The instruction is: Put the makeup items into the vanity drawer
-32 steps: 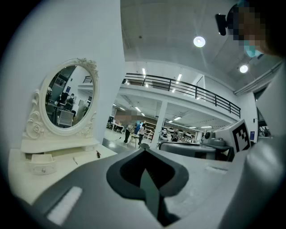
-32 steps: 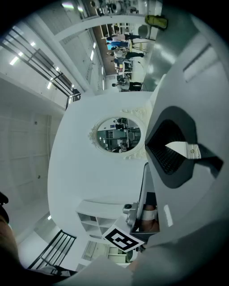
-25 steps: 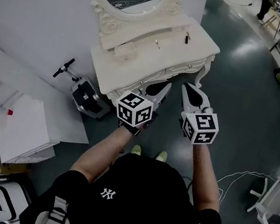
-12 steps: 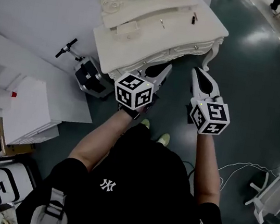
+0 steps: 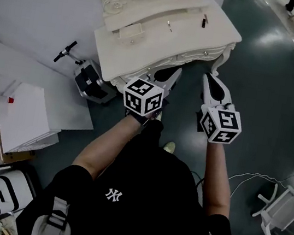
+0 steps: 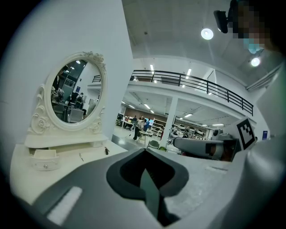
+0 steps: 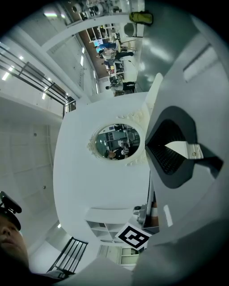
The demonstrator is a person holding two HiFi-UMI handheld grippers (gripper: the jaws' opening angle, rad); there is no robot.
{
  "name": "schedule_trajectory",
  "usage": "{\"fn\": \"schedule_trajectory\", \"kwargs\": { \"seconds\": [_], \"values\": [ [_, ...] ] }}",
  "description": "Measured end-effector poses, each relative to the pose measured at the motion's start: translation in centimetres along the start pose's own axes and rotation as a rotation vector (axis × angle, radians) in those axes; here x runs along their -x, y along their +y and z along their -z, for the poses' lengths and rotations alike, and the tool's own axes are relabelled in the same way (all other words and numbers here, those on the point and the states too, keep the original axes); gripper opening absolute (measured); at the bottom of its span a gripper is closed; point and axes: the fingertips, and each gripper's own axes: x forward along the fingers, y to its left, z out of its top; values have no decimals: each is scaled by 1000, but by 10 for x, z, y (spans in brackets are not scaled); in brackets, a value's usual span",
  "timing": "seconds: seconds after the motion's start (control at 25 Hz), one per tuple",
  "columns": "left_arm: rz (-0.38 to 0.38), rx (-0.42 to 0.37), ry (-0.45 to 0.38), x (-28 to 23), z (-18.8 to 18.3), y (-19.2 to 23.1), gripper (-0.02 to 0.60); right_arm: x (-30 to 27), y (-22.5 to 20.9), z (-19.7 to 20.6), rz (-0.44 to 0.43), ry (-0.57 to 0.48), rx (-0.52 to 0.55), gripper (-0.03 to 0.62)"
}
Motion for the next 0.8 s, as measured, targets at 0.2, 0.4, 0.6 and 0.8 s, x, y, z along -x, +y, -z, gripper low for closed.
{"fn": "schedule_trajectory", "kwargs": {
  "seconds": [0.2, 0.4, 0.6, 0.8],
  "values": [
    [-7, 11, 8, -26, -5, 39, 0, -45, -7, -1, -13, 26, 18, 23],
    [-12, 18, 31, -56, -10, 90, 0, -101, -17, 0, -12, 58, 18, 23],
    [-3, 5, 58, -86, -19, 142, 0, -162, -28, -3, -1, 81, 13, 23],
    [3, -7, 78, -111, -26, 188, 0, -217, -34, 2, 2, 115, 6, 23]
  ]
}}
